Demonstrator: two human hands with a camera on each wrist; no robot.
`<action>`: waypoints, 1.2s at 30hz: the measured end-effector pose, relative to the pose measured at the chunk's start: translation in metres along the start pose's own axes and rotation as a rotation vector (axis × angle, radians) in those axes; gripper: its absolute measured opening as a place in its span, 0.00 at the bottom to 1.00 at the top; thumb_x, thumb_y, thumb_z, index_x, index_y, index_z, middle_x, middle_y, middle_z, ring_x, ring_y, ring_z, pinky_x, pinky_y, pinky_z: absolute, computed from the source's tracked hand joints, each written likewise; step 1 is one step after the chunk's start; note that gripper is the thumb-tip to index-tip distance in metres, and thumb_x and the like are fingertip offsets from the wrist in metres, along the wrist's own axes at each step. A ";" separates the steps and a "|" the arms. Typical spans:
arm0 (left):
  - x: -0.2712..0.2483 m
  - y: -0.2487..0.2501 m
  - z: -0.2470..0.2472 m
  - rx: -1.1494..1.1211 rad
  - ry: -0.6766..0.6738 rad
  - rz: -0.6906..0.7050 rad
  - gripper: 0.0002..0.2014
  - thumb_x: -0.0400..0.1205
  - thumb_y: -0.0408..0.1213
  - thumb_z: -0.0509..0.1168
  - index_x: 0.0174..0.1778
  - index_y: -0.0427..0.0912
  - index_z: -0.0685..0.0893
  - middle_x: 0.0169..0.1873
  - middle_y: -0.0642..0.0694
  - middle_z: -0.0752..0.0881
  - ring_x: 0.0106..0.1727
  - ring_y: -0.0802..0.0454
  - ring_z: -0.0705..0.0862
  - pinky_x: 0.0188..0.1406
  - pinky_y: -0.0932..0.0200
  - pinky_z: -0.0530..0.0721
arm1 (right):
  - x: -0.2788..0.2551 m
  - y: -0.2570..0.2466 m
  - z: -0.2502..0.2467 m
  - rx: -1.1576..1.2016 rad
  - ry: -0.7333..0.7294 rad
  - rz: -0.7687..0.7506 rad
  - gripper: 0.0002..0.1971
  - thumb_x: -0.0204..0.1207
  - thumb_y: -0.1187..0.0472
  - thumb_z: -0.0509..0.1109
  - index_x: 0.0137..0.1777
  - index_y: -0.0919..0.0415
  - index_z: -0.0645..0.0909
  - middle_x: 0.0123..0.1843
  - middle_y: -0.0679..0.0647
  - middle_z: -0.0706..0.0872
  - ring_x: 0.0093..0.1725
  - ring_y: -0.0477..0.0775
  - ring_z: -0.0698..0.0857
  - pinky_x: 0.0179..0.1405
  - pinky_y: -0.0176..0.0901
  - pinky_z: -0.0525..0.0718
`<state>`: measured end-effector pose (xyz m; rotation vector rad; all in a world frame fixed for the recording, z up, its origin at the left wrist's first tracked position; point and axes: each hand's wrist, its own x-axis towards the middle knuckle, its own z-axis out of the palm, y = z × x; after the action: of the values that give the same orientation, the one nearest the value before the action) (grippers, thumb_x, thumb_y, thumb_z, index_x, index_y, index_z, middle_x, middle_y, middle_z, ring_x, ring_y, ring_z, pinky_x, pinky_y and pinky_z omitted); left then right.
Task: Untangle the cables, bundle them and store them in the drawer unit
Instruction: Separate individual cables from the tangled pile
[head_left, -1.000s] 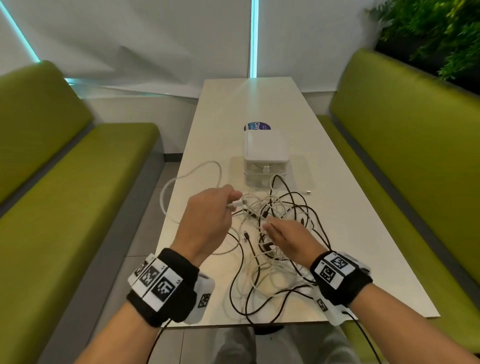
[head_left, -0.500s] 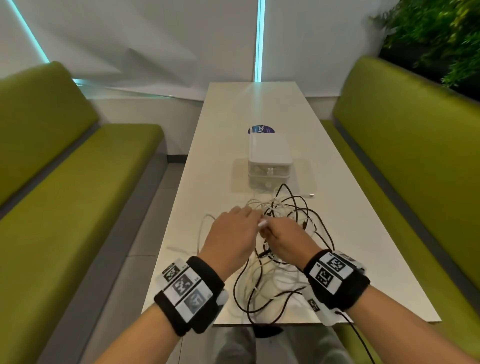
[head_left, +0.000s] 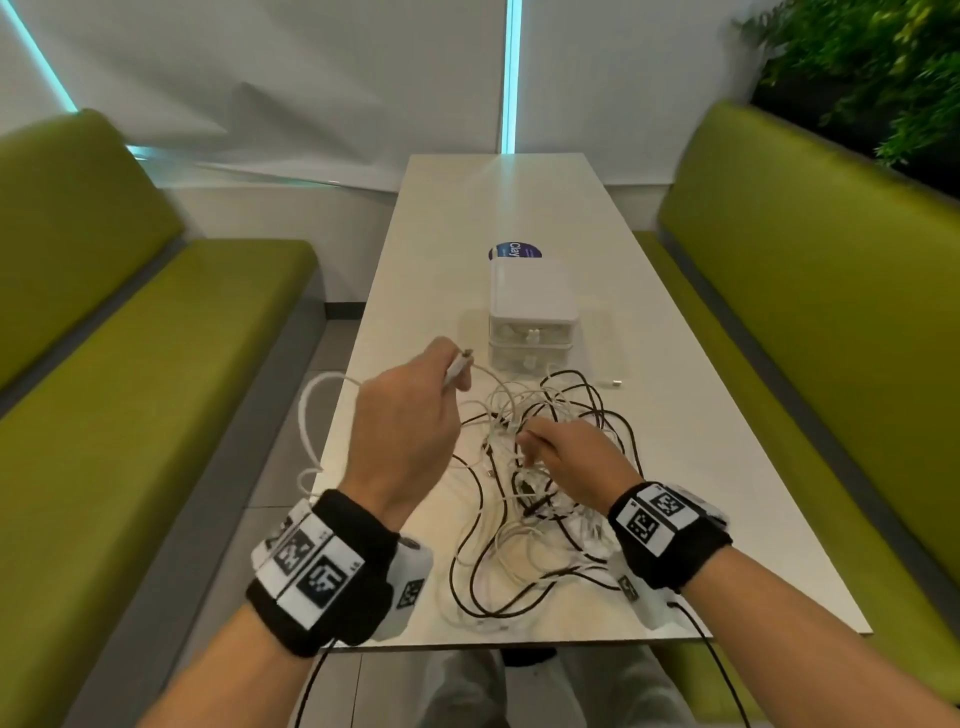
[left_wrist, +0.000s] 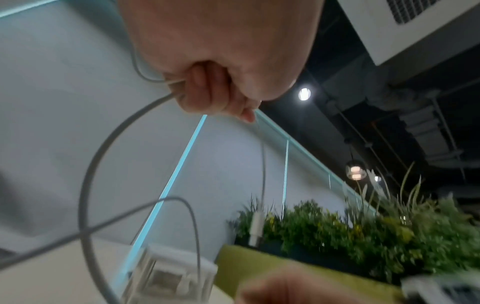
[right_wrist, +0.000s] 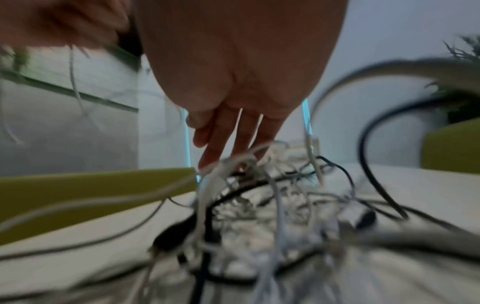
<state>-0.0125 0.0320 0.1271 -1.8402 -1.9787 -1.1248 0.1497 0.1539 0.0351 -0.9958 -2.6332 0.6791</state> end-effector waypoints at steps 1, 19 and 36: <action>0.006 -0.001 -0.005 0.025 -0.007 0.013 0.14 0.84 0.40 0.49 0.40 0.46 0.79 0.30 0.51 0.85 0.26 0.51 0.79 0.25 0.65 0.70 | -0.002 0.004 0.002 0.015 0.002 0.015 0.15 0.86 0.49 0.53 0.48 0.54 0.78 0.42 0.46 0.89 0.41 0.49 0.85 0.42 0.46 0.80; -0.045 -0.046 -0.051 -0.037 -0.604 -0.254 0.14 0.89 0.41 0.52 0.52 0.53 0.84 0.36 0.55 0.84 0.40 0.56 0.82 0.40 0.60 0.75 | -0.030 -0.114 0.017 0.449 -0.271 -0.140 0.06 0.79 0.62 0.70 0.41 0.54 0.82 0.34 0.50 0.90 0.32 0.49 0.88 0.40 0.41 0.86; -0.081 -0.092 -0.113 -0.006 -0.486 -0.488 0.23 0.89 0.54 0.47 0.38 0.55 0.84 0.28 0.48 0.85 0.34 0.52 0.84 0.40 0.50 0.81 | -0.012 -0.133 0.060 -0.139 -0.471 -0.141 0.13 0.81 0.49 0.64 0.56 0.52 0.86 0.53 0.48 0.89 0.50 0.50 0.84 0.50 0.43 0.80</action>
<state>-0.1186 -0.0960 0.1188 -1.8106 -2.8143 -0.8317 0.0613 0.0382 0.0496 -0.7424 -3.1600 0.7863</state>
